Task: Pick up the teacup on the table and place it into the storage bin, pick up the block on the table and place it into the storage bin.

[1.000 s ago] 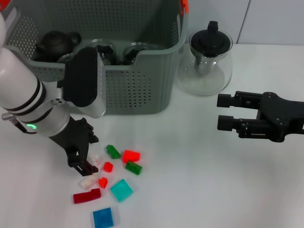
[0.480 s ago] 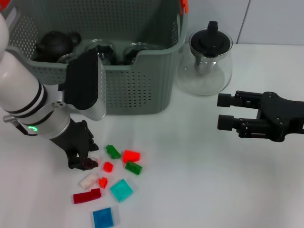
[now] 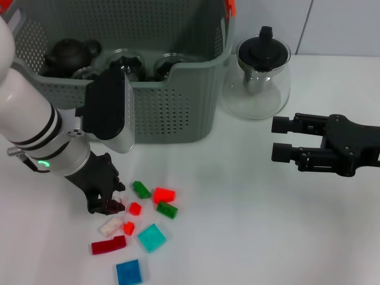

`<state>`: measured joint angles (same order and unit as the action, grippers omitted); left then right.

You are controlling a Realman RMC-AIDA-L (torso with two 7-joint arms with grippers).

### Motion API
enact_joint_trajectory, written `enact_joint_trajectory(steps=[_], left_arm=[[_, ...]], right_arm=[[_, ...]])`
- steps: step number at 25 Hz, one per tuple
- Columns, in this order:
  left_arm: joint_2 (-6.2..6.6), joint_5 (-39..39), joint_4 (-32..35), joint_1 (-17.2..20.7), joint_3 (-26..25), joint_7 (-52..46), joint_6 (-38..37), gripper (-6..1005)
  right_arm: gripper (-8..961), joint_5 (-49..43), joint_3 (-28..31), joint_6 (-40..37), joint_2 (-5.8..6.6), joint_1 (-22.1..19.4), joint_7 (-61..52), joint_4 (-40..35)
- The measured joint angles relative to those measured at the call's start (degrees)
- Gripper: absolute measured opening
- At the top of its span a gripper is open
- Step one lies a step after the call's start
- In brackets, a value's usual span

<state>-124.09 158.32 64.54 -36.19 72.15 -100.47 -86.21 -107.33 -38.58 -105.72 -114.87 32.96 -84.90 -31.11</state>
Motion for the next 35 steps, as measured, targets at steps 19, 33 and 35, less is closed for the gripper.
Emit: enact_joint_trajectory(steps=[19,33,35], left_arm=[[0.26,-7.99,11.23,1.23,-18.69,-3.2,-12.85,201],[11.76,-34.97,4.35,-9.23,-40.72,-26.52,-13.87,188],[12.34,-30.43,1.77,-11.43,-35.67,-28.04,-2.3,187]], right_arm=[[794,0.02,0.0,0.17,0.09,-0.43,0.19,-0.05],[794,-0.21,0.15,0.11,0.09,0.24,1.41,0.01],[794,-0.21,0.13,0.1,0.16,0.23,1.4,0.01]])
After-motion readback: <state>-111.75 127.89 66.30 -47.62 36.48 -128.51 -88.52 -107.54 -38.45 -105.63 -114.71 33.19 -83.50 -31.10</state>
